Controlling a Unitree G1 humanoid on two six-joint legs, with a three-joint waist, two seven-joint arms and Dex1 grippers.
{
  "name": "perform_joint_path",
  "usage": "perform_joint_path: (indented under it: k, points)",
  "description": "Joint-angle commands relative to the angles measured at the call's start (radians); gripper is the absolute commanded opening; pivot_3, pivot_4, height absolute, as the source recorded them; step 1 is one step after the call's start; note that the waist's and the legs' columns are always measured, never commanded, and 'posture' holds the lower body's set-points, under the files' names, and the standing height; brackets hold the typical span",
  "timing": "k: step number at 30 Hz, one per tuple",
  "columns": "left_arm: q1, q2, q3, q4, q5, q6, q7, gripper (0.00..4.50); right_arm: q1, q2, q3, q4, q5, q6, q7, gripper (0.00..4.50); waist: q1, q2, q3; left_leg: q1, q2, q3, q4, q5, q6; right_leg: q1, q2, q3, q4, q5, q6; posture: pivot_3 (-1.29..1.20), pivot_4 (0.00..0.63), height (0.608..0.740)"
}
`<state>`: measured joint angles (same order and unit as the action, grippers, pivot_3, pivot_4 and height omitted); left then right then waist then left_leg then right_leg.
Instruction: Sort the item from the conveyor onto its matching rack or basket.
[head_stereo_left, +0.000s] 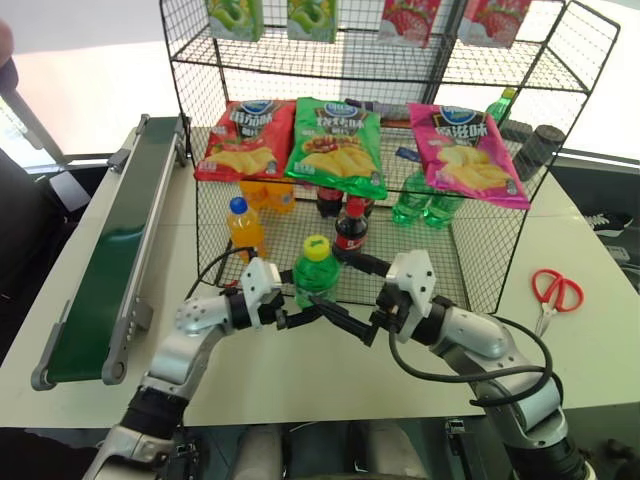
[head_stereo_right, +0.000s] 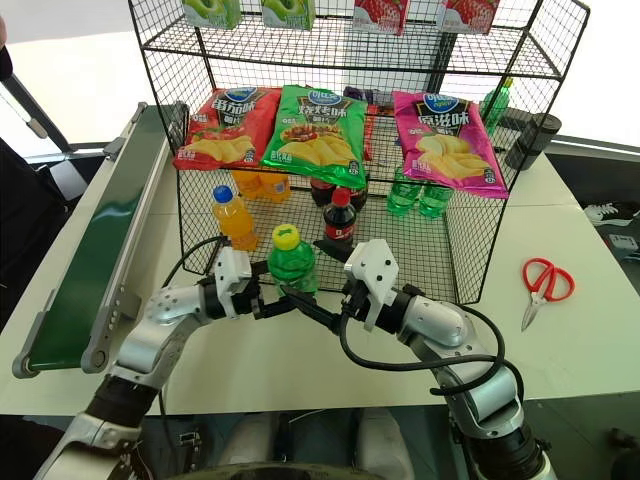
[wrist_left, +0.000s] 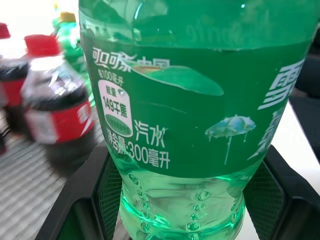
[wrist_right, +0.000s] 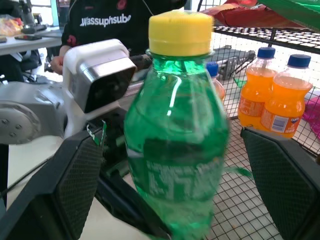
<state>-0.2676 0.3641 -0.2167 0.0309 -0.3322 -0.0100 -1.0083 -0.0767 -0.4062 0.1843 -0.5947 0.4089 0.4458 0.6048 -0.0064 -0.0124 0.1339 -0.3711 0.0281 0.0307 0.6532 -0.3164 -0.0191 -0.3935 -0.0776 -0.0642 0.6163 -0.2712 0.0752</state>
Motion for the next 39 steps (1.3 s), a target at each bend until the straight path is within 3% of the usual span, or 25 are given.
perform_joint_path:
  k: [1,6,11,14,16,18,31,39]
  points:
    - [-0.062,-0.037,-0.009,0.009,-0.003,-0.054,-0.039,2.77,0.011,0.007,-0.014,-0.049,0.024,0.006,-0.014,4.5,0.0,0.0,0.0,0.0,0.0,0.0,0.0,0.0,0.0,0.0,0.0,0.0,0.0,0.0,0.0,0.0,0.15,0.74]
    - [-0.087,-0.06,-0.009,0.028,0.004,-0.063,-0.068,2.77,0.023,0.007,-0.021,-0.053,0.03,0.012,-0.03,4.5,-0.002,0.0,0.0,0.0,0.0,0.0,0.0,0.0,0.0,0.0,0.001,0.0,0.0,0.0,0.0,0.0,0.15,0.74]
    - [-0.089,-0.071,-0.006,0.013,0.011,-0.054,-0.067,2.77,0.032,0.01,-0.026,-0.046,0.038,0.009,-0.03,2.99,-0.001,0.0,0.0,0.0,0.001,-0.001,0.001,0.0,0.0,0.001,0.002,0.0,0.0,0.0,0.0,0.0,0.15,0.74]
    - [-0.09,-0.073,-0.002,0.006,0.008,-0.037,-0.063,2.77,0.031,0.011,-0.026,-0.037,0.029,-0.003,-0.029,2.99,-0.001,0.0,0.0,0.0,0.001,-0.001,0.001,0.0,0.0,0.001,0.002,0.0,0.0,0.0,0.0,0.0,0.15,0.74]
    - [-0.089,-0.073,0.004,0.001,0.003,-0.017,-0.056,3.85,0.032,0.013,-0.027,-0.03,0.021,-0.013,-0.03,2.99,0.0,0.0,0.0,0.0,0.001,-0.001,0.001,0.0,0.0,0.001,0.002,0.0,0.0,0.0,0.001,0.0,0.15,0.74]
    - [-0.084,-0.068,0.011,-0.001,0.008,-0.008,-0.044,4.46,0.034,0.017,-0.034,-0.022,0.01,-0.026,-0.04,2.99,0.002,0.0,0.0,0.0,0.001,-0.001,0.001,0.0,0.0,0.001,0.002,0.001,0.0,0.0,0.001,0.0,0.15,0.74]
    - [0.074,0.036,0.127,-0.045,0.006,0.046,0.074,4.46,0.07,0.048,-0.301,0.156,-0.109,-0.165,-0.238,2.99,0.008,0.0,0.0,0.0,0.002,-0.001,0.001,0.0,0.0,0.001,0.002,0.001,0.0,0.0,0.001,0.0,0.15,0.74]
    - [0.143,0.05,0.14,-0.215,-0.034,0.1,0.11,4.46,-0.017,0.105,-0.383,0.438,-0.138,-0.257,-0.328,2.99,0.016,0.003,0.0,0.001,0.002,0.0,0.001,0.0,0.0,0.001,0.001,0.002,0.001,0.0,0.001,0.0,0.15,0.74]
